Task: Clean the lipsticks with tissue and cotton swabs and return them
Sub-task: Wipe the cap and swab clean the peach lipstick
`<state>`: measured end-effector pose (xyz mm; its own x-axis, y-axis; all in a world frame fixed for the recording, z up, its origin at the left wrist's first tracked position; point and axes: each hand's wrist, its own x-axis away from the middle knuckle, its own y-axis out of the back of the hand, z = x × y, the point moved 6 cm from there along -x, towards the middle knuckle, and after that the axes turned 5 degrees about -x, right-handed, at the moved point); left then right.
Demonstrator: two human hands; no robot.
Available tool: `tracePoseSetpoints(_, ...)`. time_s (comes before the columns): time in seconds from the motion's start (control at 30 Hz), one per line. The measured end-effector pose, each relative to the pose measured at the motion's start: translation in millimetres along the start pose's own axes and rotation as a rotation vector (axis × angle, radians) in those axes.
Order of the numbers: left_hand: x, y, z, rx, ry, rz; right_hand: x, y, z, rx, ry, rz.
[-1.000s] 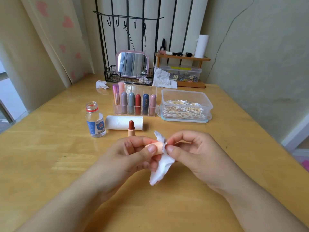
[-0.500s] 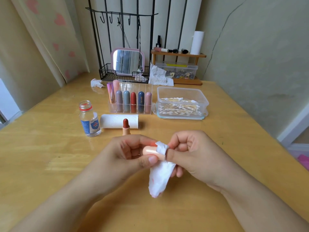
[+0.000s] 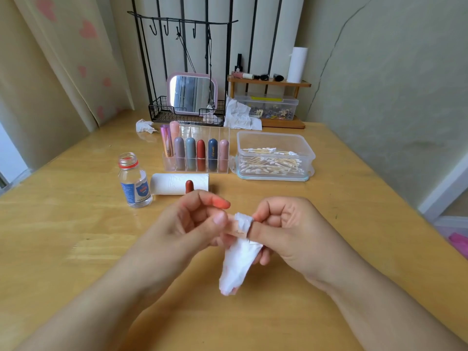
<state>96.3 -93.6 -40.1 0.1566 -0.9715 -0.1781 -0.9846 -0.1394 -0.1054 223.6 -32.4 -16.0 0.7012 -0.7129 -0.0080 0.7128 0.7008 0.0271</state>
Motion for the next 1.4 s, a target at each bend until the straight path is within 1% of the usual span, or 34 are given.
tracePoseSetpoints(0.07, 0, -2, 5, -0.009, 0.108, 0.026, 1, 3, 3, 0.122, 0.049, -0.024)
tracePoseSetpoints(0.1, 0, -4, 7, -0.034, 0.133, 0.056, 2, 4, 4, 0.177, 0.070, -0.031)
tracePoseSetpoints(0.13, 0, -6, 8, -0.068, 0.130, 0.079, 2, 4, 5, 0.226, 0.088, -0.033)
tracePoseSetpoints(0.2, 0, -5, 6, -0.124, 0.069, 0.094, 2, 5, 5, 0.279, 0.105, -0.034)
tracePoseSetpoints(0.27, 0, -2, 1, -0.144, -0.020, 0.099, 1, 7, 5, 0.238, 0.082, -0.032)
tracePoseSetpoints(0.33, 0, -1, -1, -0.117, -0.068, 0.089, 0, 8, 3, 0.178, 0.045, -0.016)
tracePoseSetpoints(0.4, 0, -2, 0, -0.068, -0.054, 0.060, 0, 9, 4, 0.162, 0.045, -0.014)
tracePoseSetpoints(0.47, 0, -3, 4, -0.033, 0.014, 0.026, 0, 11, 5, 0.204, 0.085, -0.039)
tracePoseSetpoints(0.57, -1, -4, 8, -0.107, 0.077, 0.022, 1, 9, 6, 0.285, 0.135, -0.059)
tracePoseSetpoints(0.67, -1, -2, 3, -0.150, 0.009, 0.013, 2, 7, 5, 0.287, 0.126, -0.050)
tracePoseSetpoints(0.77, 0, -1, -1, -0.085, -0.059, 0.040, 0, 9, 5, 0.171, 0.094, -0.023)
tracePoseSetpoints(0.87, 0, -2, 3, -0.008, -0.002, 0.043, -1, 9, 5, 0.126, 0.095, -0.017)
tracePoseSetpoints(0.97, -1, -4, 10, -0.062, 0.104, 0.058, 1, 6, 6, 0.225, 0.137, -0.036)
tracePoseSetpoints(1.0, -1, -4, 11, -0.079, 0.104, 0.057, 2, 5, 6, 0.262, 0.149, -0.038)
tracePoseSetpoints(1.07, -1, -3, 7, -0.087, 0.048, 0.047, 2, 4, 6, 0.276, 0.152, -0.042)
tracePoseSetpoints(1.2, -1, -4, 1, -0.060, -0.063, 0.071, -3, 8, 1, 0.131, 0.073, -0.016)
tracePoseSetpoints(1.27, -1, -5, 4, -0.063, -0.040, 0.047, -4, 10, 0, 0.125, 0.073, -0.020)
tracePoseSetpoints(1.33, -1, -4, 9, -0.120, 0.036, 0.012, -3, 10, 2, 0.173, 0.110, -0.038)
tracePoseSetpoints(1.4, -2, -4, 10, -0.181, 0.060, 0.013, 0, 8, 4, 0.246, 0.154, -0.049)
